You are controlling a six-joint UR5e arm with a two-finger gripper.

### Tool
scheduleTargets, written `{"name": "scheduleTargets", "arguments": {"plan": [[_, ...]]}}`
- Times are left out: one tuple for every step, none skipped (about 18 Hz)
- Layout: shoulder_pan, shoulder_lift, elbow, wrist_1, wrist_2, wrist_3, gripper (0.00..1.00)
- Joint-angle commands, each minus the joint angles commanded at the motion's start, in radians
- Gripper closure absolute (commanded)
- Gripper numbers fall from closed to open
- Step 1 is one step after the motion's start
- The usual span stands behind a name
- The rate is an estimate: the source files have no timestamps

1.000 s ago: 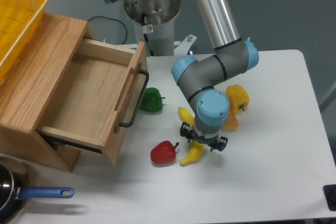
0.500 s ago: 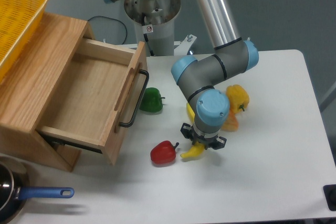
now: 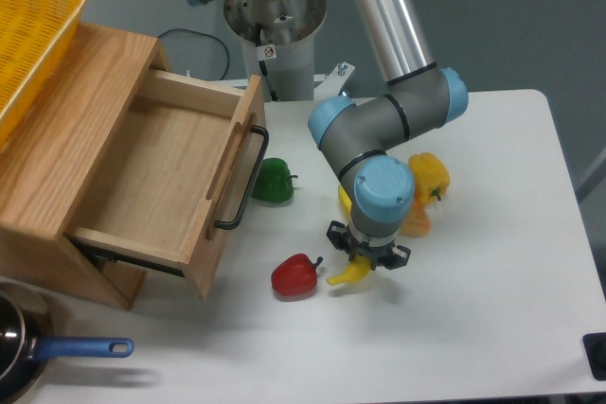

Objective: Pick up the banana

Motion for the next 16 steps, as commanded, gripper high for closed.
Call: {"name": "scheduleTargets", "arguments": {"plan": [[-0.005,0.006,0.017,-0.018,0.000,0.002,0.64],[-0.015,0.011,0.032,-0.029,0.000,0.011,0.64],[-0.021,0.012,0.041,-0.028,0.000,0.029,0.64],[-0.025,0.018,0.049,-0.028,-0.002,0.055,0.64],[-0.028,0.026,0.054,-0.028,-0.002,0.078,0.64],[-0.031,0.038,0.054,-0.028,-0.002,0.096,0.64],[-0.031,0.051,0.054,-0.029,-0.005,0.110,0.64],[-0.031,0.061,0.054,-0.029,-0.005,0.126,0.64],[-0.032,0.067,0.054,-0.029,-0.005,0.147,0.64],[-0.032,0.077,0.055,-0.028,-0.008,0.176,0.64],[-0.037,0.083,0.058,-0.026,-0.009,0.213,0.64],[-0.047,0.084,0.066,-0.028,-0.009,0.250,0.64],[-0.051,0.086,0.071,-0.028,-0.006,0.280,0.64],[-0.051,0.087,0.074,-0.028,-0.006,0.304,0.64],[-0.051,0.091,0.075,-0.026,-0.006,0.314,0.64],[-0.051,0.091,0.080,-0.026,-0.008,0.316,0.64]]}}
